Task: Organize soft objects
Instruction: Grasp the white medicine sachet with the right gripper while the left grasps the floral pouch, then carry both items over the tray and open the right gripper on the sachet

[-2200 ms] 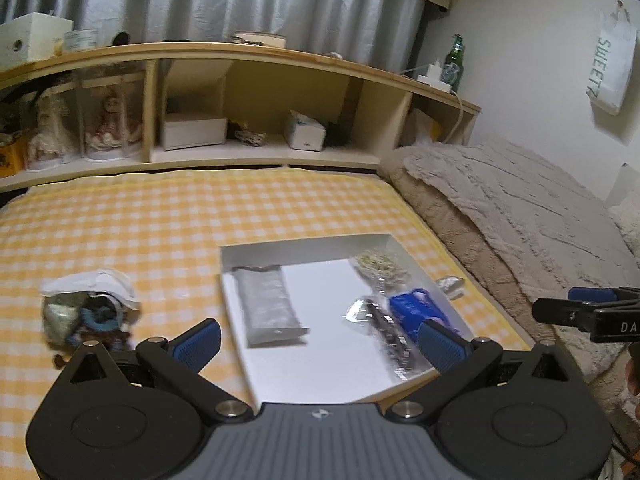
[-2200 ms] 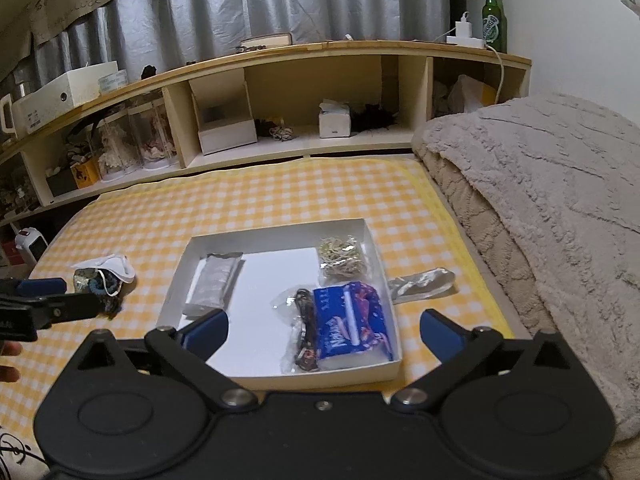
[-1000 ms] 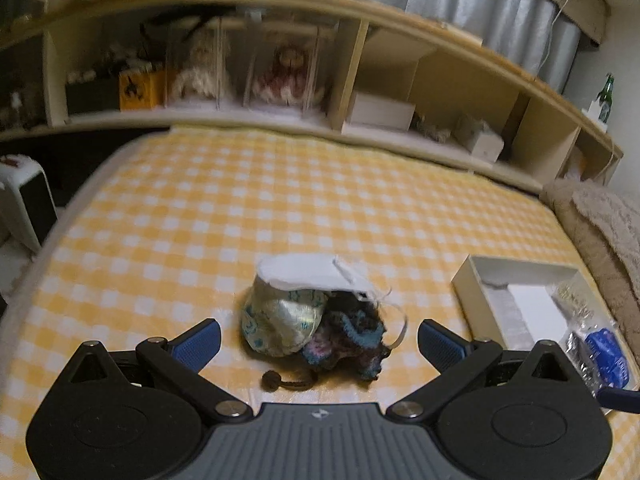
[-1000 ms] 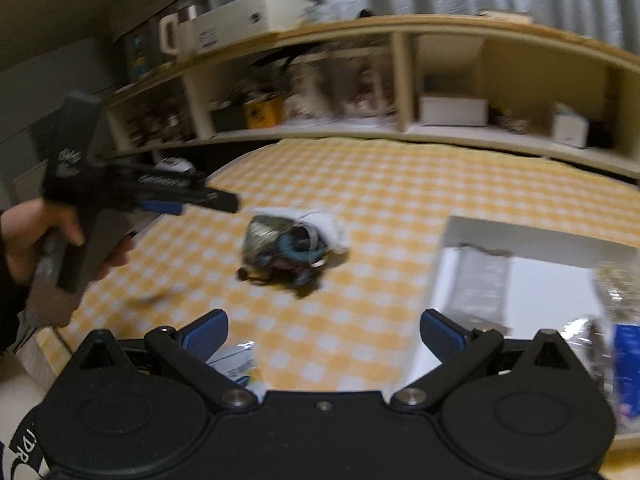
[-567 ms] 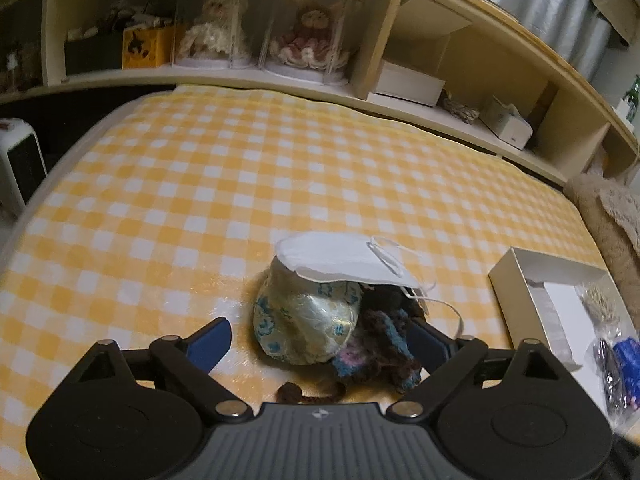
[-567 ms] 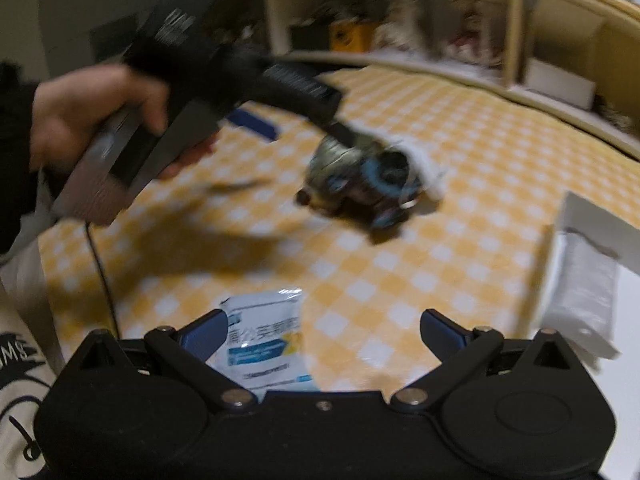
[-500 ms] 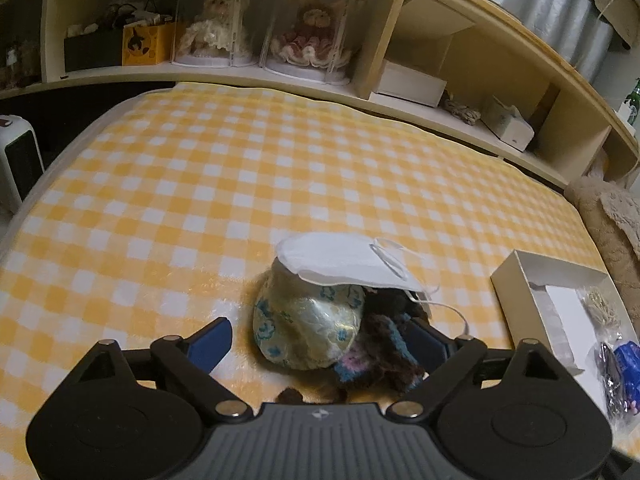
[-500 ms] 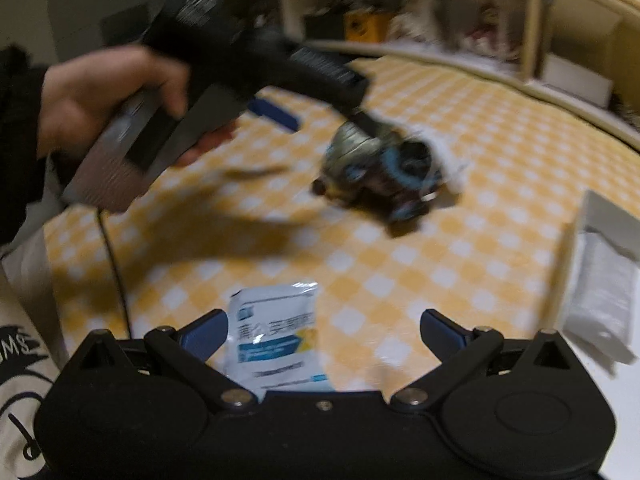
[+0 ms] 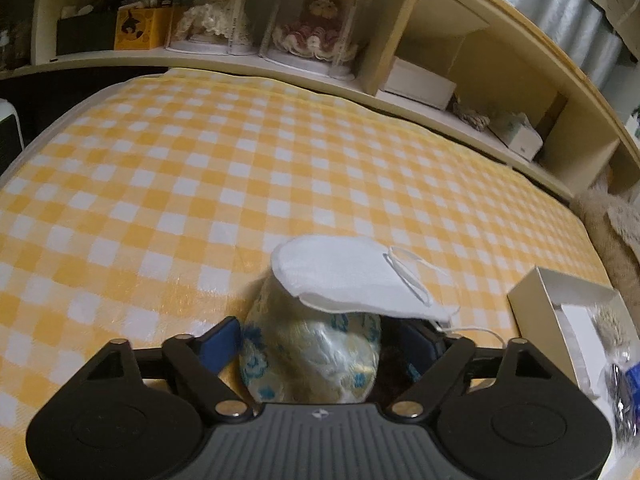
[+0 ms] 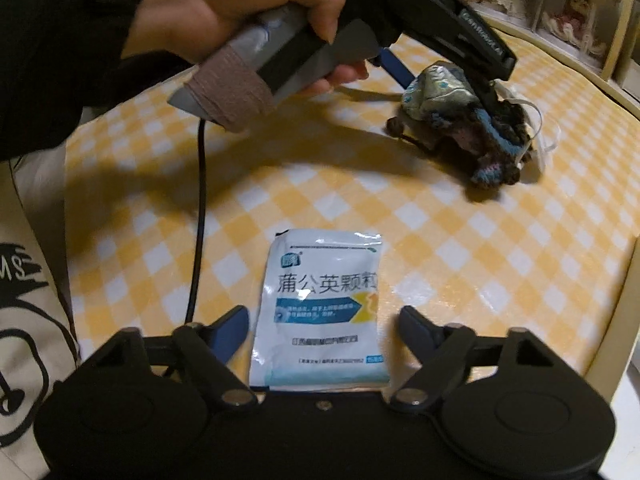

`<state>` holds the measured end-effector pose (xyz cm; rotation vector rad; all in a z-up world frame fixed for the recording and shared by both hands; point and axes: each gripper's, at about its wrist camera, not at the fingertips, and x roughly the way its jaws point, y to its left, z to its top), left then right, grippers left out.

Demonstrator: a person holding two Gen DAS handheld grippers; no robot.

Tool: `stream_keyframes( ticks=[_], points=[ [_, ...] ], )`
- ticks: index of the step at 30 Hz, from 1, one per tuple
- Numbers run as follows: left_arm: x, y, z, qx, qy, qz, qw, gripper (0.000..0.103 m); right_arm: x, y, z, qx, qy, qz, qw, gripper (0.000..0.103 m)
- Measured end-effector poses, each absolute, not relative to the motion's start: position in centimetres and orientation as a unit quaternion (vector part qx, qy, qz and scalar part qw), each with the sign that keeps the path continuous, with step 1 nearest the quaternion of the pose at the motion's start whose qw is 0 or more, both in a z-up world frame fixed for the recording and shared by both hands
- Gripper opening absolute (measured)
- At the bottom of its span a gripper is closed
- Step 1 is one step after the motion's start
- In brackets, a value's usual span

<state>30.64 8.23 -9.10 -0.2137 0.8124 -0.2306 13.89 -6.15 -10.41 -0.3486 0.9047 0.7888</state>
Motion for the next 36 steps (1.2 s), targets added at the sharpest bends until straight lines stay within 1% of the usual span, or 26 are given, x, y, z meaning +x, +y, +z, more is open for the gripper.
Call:
stream_keyframes(
  ticks=[1,2,3,8,9,11,14,18,23,33,36],
  points=[
    [30.7,8.3,-9.2,-0.11,0.393,-0.11,0.906,0.08,13.9,-6.4,-10.3,-0.159,0.423,0.367,0.813,0.07],
    [30.8,8.5,-9.3,-0.119,0.393,-0.108,0.905,0.078,14.3,-6.4,-10.2,-0.155,0.423,0.364,0.815,0.062],
    [30.9,8.6,-9.3,-0.128,0.394,-0.107,0.904,0.076,14.4,-6.6,-10.1,-0.15,0.423,0.359,0.818,0.061],
    [30.8,8.9,-9.6,-0.126,0.413,-0.092,0.897,0.055,14.8,-7.2,-9.9,-0.14,0.429,0.338,0.826,0.059],
    [30.8,8.9,-9.6,-0.124,0.415,-0.092,0.897,0.053,14.8,-7.3,-9.8,-0.139,0.429,0.333,0.828,0.057],
    [30.6,8.7,-9.5,-0.119,0.417,-0.093,0.896,0.043,15.1,-7.5,-9.7,-0.134,0.428,0.321,0.834,0.053],
    [30.1,8.2,-8.9,-0.103,0.419,-0.087,0.898,0.038,15.7,-8.0,-9.6,-0.121,0.43,0.302,0.842,0.049],
    [29.3,8.1,-8.2,-0.095,0.425,-0.068,0.898,0.037,16.6,-9.2,-9.3,-0.103,0.43,0.278,0.853,0.046],
    [27.6,8.3,-6.4,-0.094,0.417,-0.054,0.902,0.036,16.9,-10.1,-7.7,-0.072,0.407,0.262,0.872,0.045],
    [21.8,7.1,-0.9,-0.123,0.342,-0.067,0.929,0.036,16.3,-12.9,-3.9,-0.011,0.345,0.232,0.909,0.045],
    [20.2,6.3,0.5,-0.115,0.316,-0.076,0.939,0.036,16.1,-13.8,-2.9,0.007,0.331,0.221,0.917,0.045]
  ],
)
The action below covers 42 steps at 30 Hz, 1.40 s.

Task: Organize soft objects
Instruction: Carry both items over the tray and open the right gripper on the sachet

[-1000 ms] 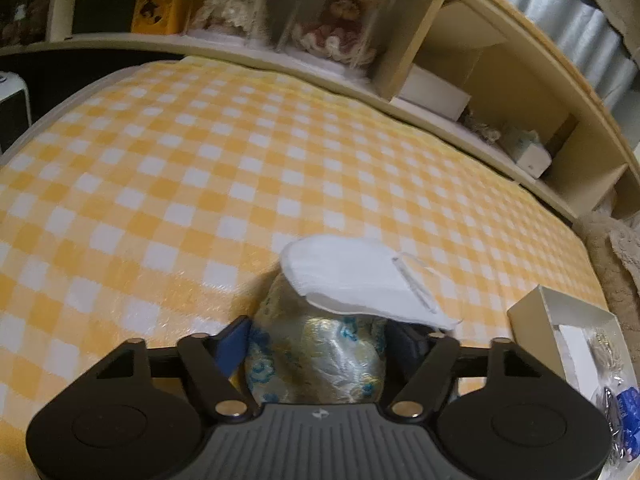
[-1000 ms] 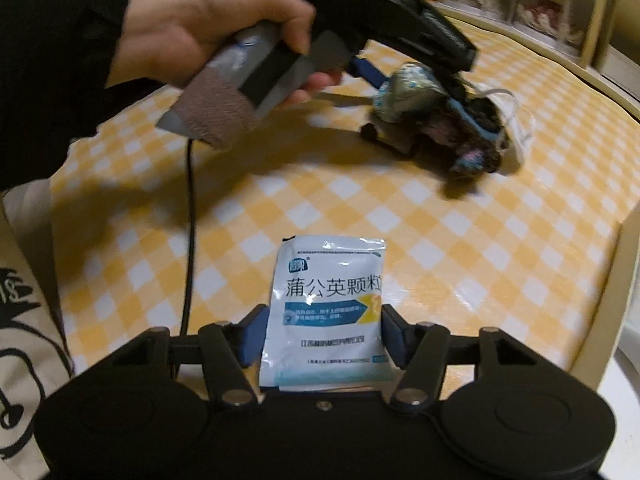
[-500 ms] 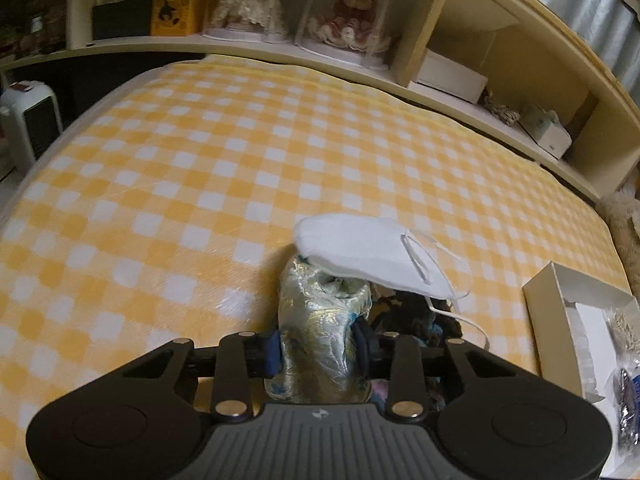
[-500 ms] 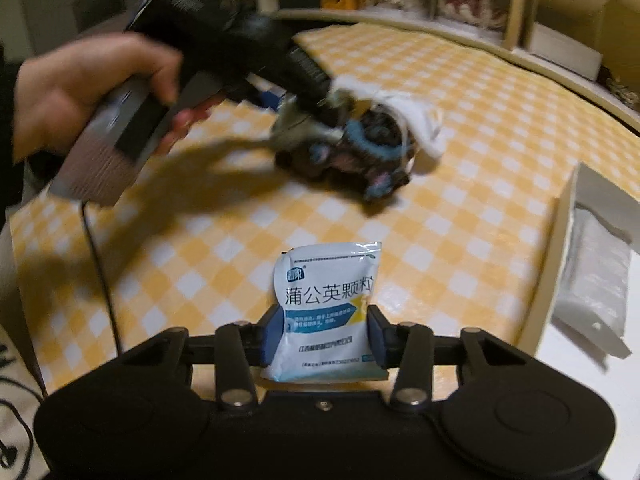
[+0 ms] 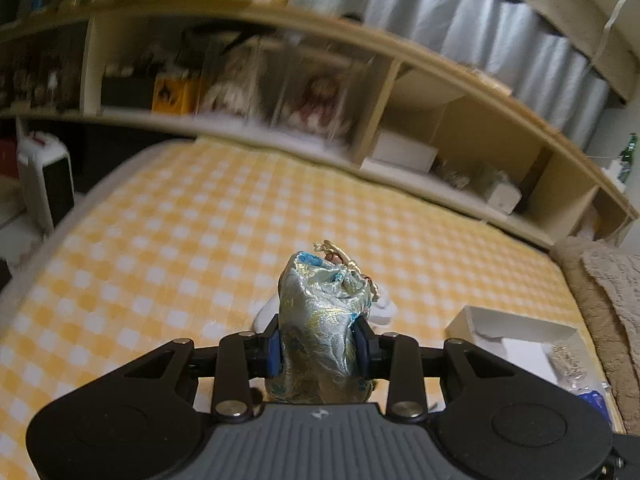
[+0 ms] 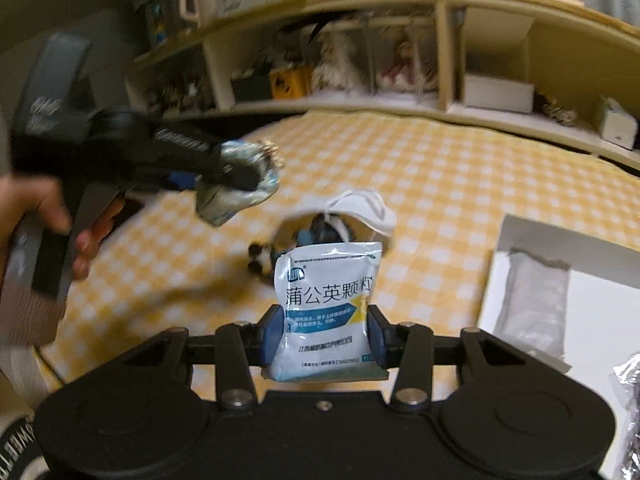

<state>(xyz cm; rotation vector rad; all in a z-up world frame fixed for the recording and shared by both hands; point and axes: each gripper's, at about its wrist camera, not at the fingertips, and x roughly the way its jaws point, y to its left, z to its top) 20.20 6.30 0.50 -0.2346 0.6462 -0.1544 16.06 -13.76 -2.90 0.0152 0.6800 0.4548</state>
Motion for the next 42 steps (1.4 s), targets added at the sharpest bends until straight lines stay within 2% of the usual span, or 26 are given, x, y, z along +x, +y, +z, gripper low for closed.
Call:
stream_keyframes(
  ticks=[24,32,42],
  points=[
    [15.1,1.9,3.7,-0.142,0.239,-0.18,0.944,0.036,12.9,-23.7,2.3,0.133,0.247,0.109,0.954,0.045],
    [14.9,-3.1,2.3,-0.136,0.267,-0.249,0.921,0.036,12.0,-27.4,1.8,0.136,0.267,0.039,0.953,0.046],
    [16.1,-10.6,-2.9,-0.094,0.353,-0.337,0.868,0.036,12.3,-30.9,-0.5,0.143,0.335,-0.016,0.931,0.047]
  ],
)
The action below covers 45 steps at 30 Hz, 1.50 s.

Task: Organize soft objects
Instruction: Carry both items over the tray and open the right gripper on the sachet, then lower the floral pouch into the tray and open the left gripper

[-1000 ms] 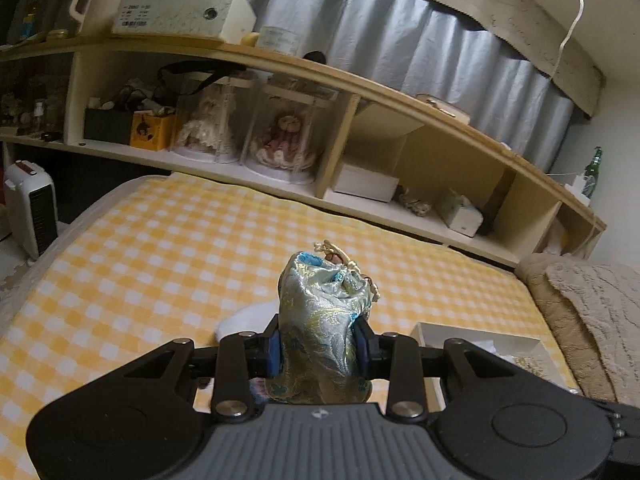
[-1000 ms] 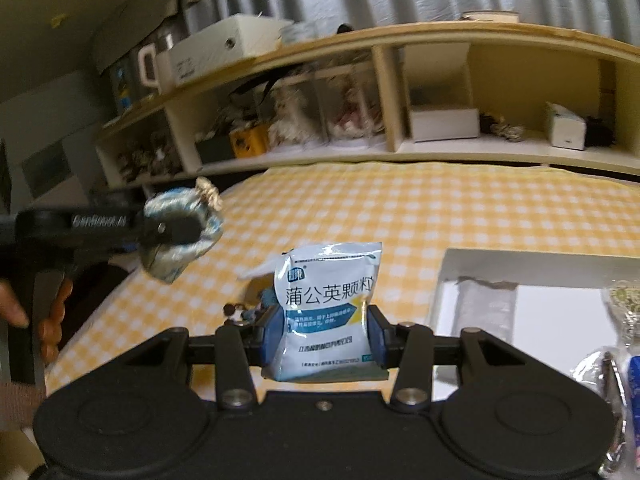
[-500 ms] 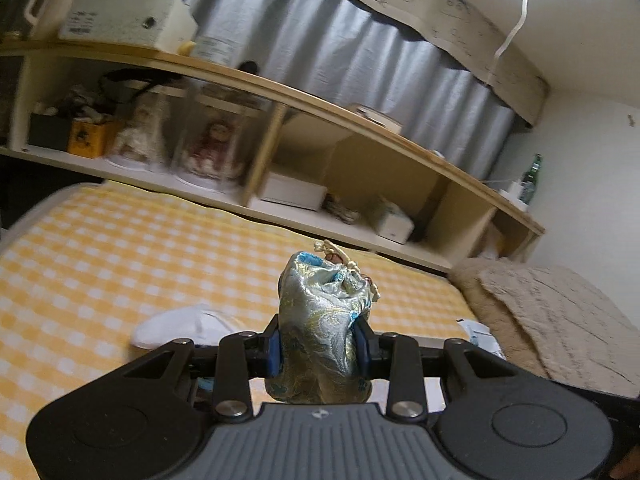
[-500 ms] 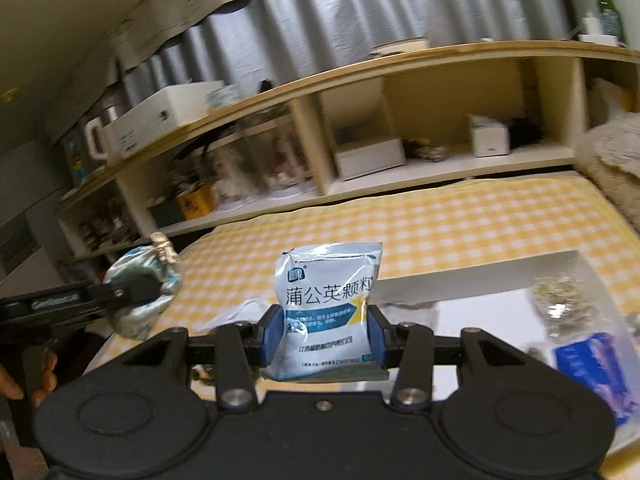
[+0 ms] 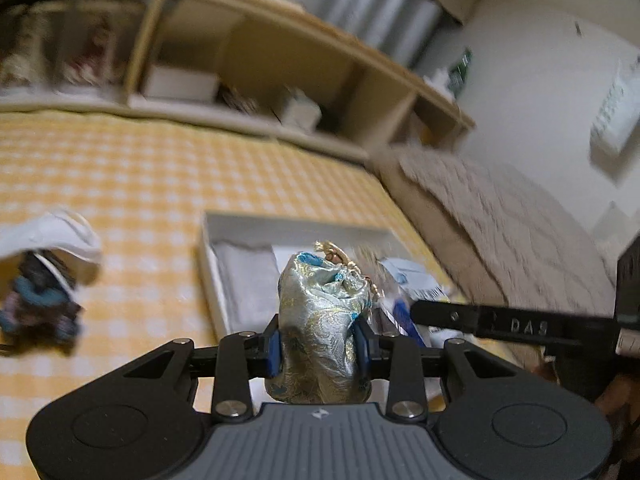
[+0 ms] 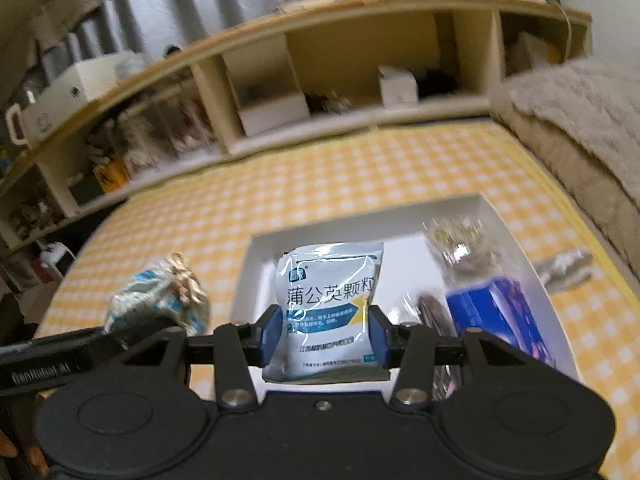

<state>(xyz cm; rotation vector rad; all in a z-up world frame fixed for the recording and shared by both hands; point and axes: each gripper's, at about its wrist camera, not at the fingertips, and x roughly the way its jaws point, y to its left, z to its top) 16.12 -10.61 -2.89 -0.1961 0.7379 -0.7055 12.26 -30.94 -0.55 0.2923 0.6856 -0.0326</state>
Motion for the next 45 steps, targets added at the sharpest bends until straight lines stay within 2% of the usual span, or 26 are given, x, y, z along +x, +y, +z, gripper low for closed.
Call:
stream_keyframes(
  ticks=[9,11,12,14,16,18,20,28,31,32,33,35,37,45],
  points=[
    [17.1,-13.8,-6.0,-0.031,0.395,-0.365,0.842,0.037,14.0,-31.1,-3.5,0.146,0.409,-0.016,0.901,0.047],
    [17.4,-13.9,-6.2,-0.024,0.395,-0.363,0.843,0.041,14.3,-31.0,-3.9,0.141,0.417,-0.016,0.898,0.047],
    [17.5,-14.1,-6.4,-0.02,0.392,-0.361,0.846,0.042,14.4,-30.9,-4.0,0.138,0.42,-0.018,0.897,0.049],
    [17.7,-14.1,-6.4,-0.013,0.394,-0.355,0.848,0.056,14.7,-31.0,-4.3,0.136,0.43,-0.018,0.892,0.052],
    [17.9,-13.9,-6.5,-0.012,0.405,-0.35,0.844,0.059,14.9,-31.2,-4.6,0.136,0.439,-0.032,0.888,0.057],
    [17.9,-13.7,-6.6,-0.016,0.415,-0.346,0.841,0.062,14.8,-31.6,-4.6,0.139,0.44,-0.049,0.886,0.072],
    [18.0,-13.7,-6.6,-0.019,0.42,-0.346,0.838,0.063,14.7,-32.0,-4.4,0.145,0.436,-0.055,0.886,0.076],
    [17.1,-14.0,-6.1,-0.01,0.421,-0.347,0.838,0.064,14.2,-31.9,-3.9,0.147,0.432,-0.052,0.888,0.077],
    [17.1,-13.9,-6.0,-0.008,0.421,-0.349,0.837,0.06,14.0,-31.9,-3.7,0.15,0.426,-0.048,0.891,0.078],
    [17.0,-13.9,-6.0,-0.006,0.422,-0.35,0.836,0.047,13.9,-31.9,-3.6,0.15,0.424,-0.047,0.892,0.078],
    [17.0,-13.9,-5.9,-0.003,0.424,-0.354,0.833,0.041,13.8,-31.9,-3.5,0.151,0.422,-0.046,0.893,0.078],
    [17.0,-14.2,-6.1,0.004,0.439,-0.354,0.826,0.018,13.6,-31.9,-3.2,0.156,0.417,-0.045,0.894,0.079],
    [17.1,-14.3,-6.6,0.012,0.448,-0.354,0.821,0.015,13.3,-32.1,-3.0,0.161,0.412,-0.046,0.896,0.08],
    [17.4,-14.5,-7.8,-0.009,0.44,-0.368,0.819,0.016,13.4,-31.8,-2.9,0.164,0.411,-0.036,0.896,0.08]
  ],
)
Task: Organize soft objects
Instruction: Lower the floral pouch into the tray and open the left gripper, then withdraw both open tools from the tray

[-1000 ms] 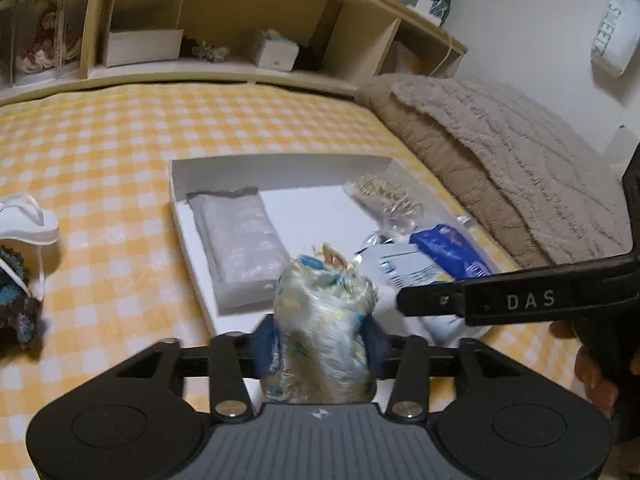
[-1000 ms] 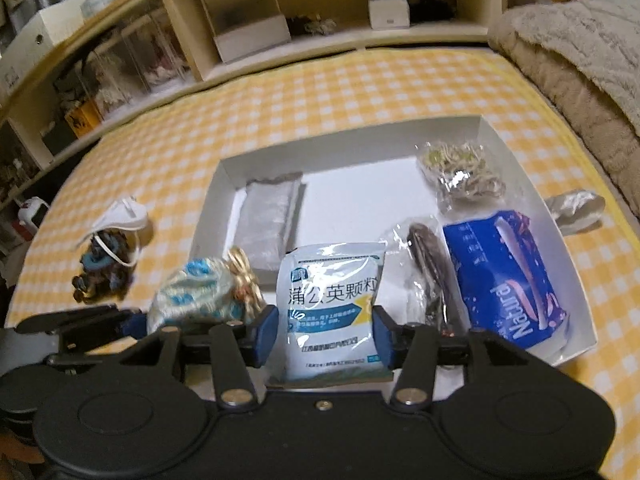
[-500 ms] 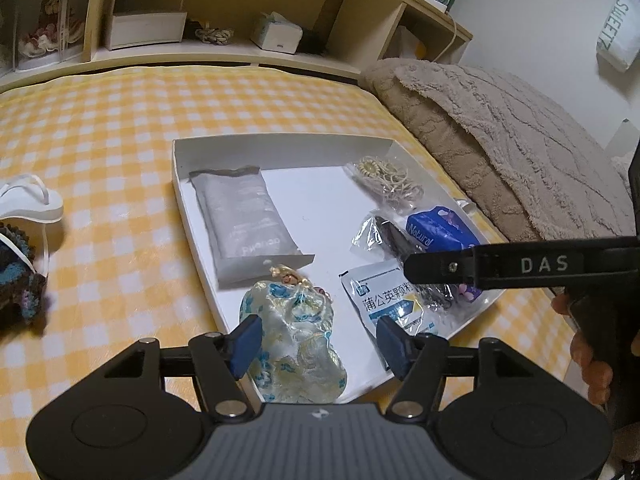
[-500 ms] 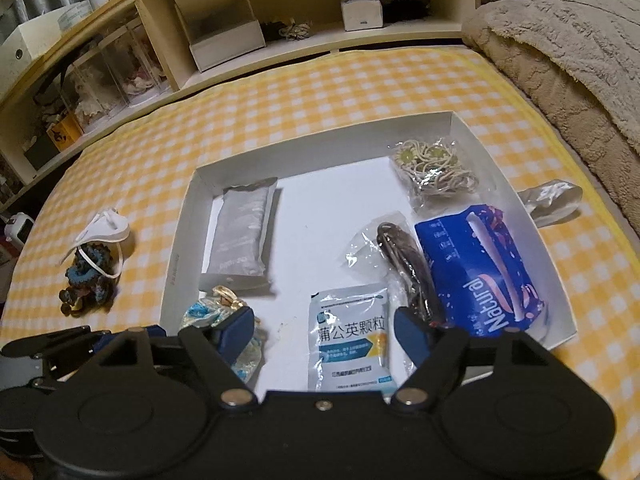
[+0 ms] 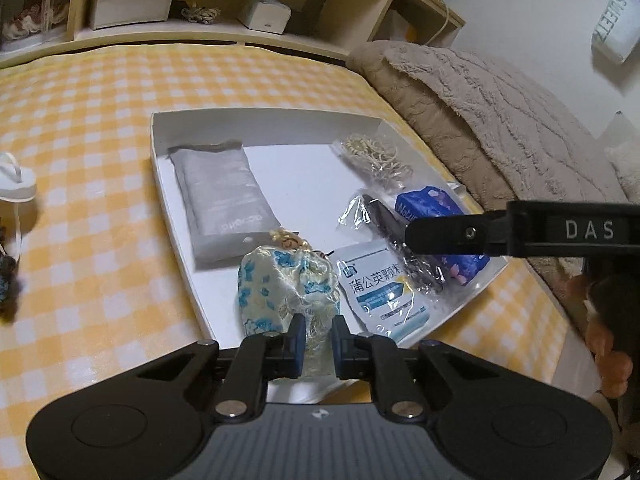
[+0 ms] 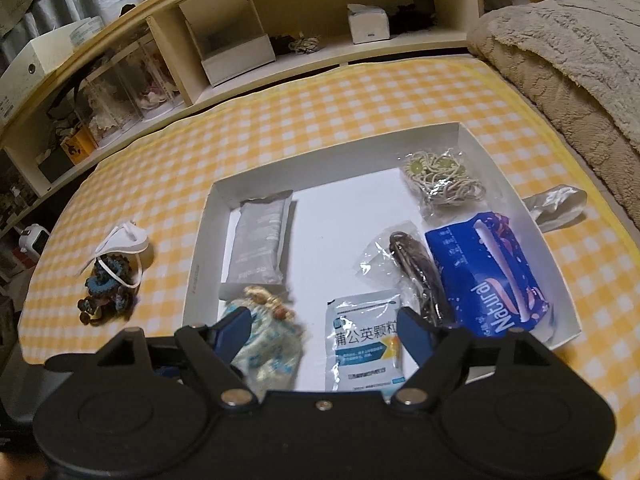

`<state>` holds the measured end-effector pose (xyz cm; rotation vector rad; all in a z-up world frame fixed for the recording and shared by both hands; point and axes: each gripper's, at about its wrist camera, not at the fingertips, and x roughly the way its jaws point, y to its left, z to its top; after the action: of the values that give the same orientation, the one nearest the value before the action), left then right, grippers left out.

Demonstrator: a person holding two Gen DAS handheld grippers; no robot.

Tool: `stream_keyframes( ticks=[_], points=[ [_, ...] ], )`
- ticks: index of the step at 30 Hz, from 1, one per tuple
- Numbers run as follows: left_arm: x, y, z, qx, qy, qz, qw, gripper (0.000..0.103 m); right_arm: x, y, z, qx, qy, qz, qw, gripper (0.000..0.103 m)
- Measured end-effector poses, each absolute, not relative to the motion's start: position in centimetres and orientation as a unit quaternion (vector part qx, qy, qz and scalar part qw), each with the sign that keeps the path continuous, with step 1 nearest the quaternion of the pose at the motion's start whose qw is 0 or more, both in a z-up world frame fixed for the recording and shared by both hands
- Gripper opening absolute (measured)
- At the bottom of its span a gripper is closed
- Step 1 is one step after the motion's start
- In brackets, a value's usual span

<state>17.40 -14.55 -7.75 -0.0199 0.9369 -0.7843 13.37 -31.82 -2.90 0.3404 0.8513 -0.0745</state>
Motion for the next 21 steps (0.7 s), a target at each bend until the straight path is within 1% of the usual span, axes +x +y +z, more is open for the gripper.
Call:
stream_keyframes(
  ticks=[1,3,5,8,9,11,14,21],
  points=[
    [17.3,-14.6,-7.6,-0.006,0.439,-0.367,0.82,0.017,13.4,-31.9,-2.9,0.165,0.411,-0.036,0.896,0.08],
    [17.3,-14.4,-7.2,-0.01,0.44,-0.362,0.822,0.03,13.4,-31.9,-3.0,0.167,0.412,-0.036,0.895,0.08],
    [17.3,-14.1,-6.7,-0.017,0.438,-0.357,0.825,0.053,13.3,-32.0,-3.0,0.169,0.412,-0.037,0.895,0.08],
    [17.1,-13.6,-5.6,-0.017,0.426,-0.343,0.837,0.069,13.1,-32.0,-2.8,0.168,0.409,-0.037,0.896,0.08],
    [17.1,-13.5,-5.3,-0.015,0.424,-0.339,0.84,0.07,13.0,-32.0,-2.7,0.168,0.408,-0.037,0.897,0.081],
    [17.0,-13.1,-4.7,-0.017,0.422,-0.333,0.843,0.079,12.7,-31.8,-2.4,0.167,0.404,-0.036,0.899,0.081],
    [16.9,-12.4,-4.0,-0.021,0.418,-0.322,0.849,0.086,12.4,-31.5,-2.0,0.156,0.396,-0.036,0.904,0.083],
    [16.7,-10.5,-2.5,-0.024,0.407,-0.301,0.862,0.097,11.1,-31.1,-0.7,0.136,0.38,-0.046,0.914,0.087]
  ],
)
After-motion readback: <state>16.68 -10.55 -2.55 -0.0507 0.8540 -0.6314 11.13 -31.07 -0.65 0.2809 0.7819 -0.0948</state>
